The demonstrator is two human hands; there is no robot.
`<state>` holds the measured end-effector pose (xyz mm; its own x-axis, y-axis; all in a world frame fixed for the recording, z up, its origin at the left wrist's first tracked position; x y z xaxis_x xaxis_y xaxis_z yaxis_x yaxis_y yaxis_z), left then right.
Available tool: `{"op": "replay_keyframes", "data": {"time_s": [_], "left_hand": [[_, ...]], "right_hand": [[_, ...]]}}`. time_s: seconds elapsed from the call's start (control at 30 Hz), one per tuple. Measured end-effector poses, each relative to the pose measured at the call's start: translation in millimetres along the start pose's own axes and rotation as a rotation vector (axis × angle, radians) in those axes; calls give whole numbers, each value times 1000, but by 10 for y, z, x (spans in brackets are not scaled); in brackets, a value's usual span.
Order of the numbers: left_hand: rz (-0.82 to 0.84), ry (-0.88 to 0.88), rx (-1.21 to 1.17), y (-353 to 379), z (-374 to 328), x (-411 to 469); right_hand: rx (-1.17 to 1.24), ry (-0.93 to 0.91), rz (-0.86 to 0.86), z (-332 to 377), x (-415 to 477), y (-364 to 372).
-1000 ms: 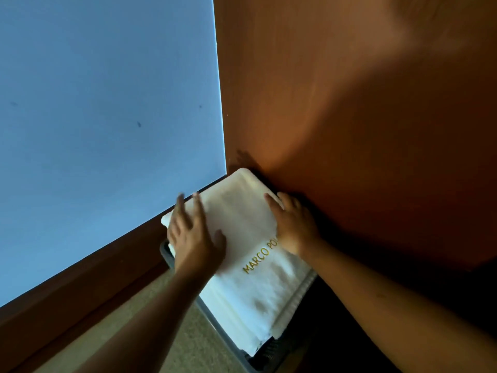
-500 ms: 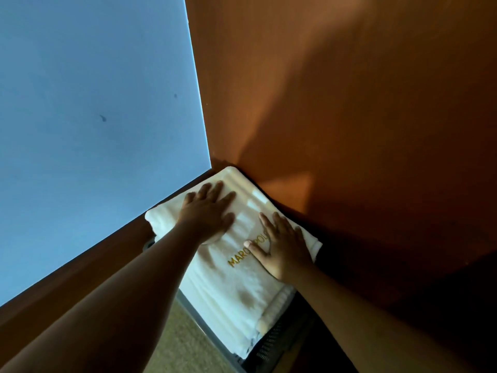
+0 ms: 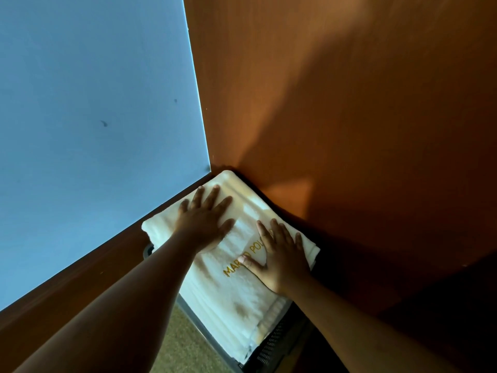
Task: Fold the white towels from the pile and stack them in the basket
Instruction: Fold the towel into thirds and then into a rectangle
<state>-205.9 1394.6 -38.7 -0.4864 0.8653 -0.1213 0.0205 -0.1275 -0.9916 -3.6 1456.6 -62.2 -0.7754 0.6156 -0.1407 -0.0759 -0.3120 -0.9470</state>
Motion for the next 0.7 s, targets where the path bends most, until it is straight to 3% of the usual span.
{"op": "replay_keyframes", "data": {"time_s": [0.5, 0.7], "left_hand": [[-31, -2, 14, 38, -43, -52], [-139, -39, -54, 63, -331, -351]], "right_hand": [[25, 10, -65, -133, -241, 43], [40, 116, -199, -157, -352, 118]]}}
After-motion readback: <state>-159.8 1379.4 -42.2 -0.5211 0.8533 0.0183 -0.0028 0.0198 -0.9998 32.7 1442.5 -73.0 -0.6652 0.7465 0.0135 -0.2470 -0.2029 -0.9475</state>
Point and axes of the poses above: each hand's wrist, its own x-axis towards the middle knuckle, its own y-axis out of the palm, z = x × y, the point moved 7 cm from there along x, towards the middle knuckle, and after that the axes turned 3 degrees about z, right-handed, at the moved point
